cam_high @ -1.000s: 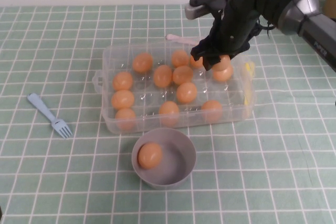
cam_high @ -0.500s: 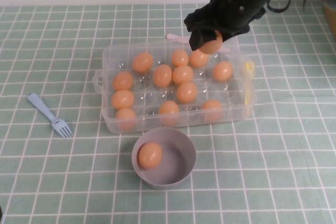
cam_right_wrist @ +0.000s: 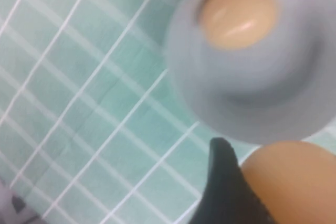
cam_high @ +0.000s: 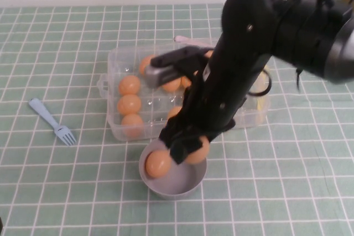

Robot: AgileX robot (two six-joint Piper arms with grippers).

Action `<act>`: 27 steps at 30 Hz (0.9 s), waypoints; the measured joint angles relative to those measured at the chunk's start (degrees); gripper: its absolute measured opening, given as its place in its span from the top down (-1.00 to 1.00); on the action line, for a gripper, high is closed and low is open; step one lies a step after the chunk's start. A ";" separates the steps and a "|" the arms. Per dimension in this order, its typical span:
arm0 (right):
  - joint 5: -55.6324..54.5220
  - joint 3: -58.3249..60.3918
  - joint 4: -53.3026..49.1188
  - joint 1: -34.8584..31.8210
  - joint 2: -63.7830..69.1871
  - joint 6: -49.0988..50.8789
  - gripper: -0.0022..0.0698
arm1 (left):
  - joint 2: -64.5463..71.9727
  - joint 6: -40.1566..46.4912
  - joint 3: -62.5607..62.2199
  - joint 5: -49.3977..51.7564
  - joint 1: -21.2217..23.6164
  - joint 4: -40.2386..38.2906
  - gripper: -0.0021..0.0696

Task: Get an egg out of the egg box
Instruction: Place the egg in the bowl

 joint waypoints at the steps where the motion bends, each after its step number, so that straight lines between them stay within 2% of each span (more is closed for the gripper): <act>1: -0.10 0.53 -0.26 1.16 0.00 -0.09 -0.07 | 0.00 0.00 0.00 0.00 0.00 0.00 0.95; 5: -0.22 1.35 -1.37 3.65 0.00 -0.21 -0.07 | 0.00 0.00 0.00 0.00 0.00 0.00 0.95; 14: -0.88 1.46 -2.30 3.67 4.24 -0.21 -0.07 | 0.00 0.00 0.00 0.00 0.00 0.00 0.95; 27: -9.57 1.68 -3.10 3.67 9.20 -1.01 -0.07 | 0.00 0.00 0.00 0.00 0.00 0.00 0.95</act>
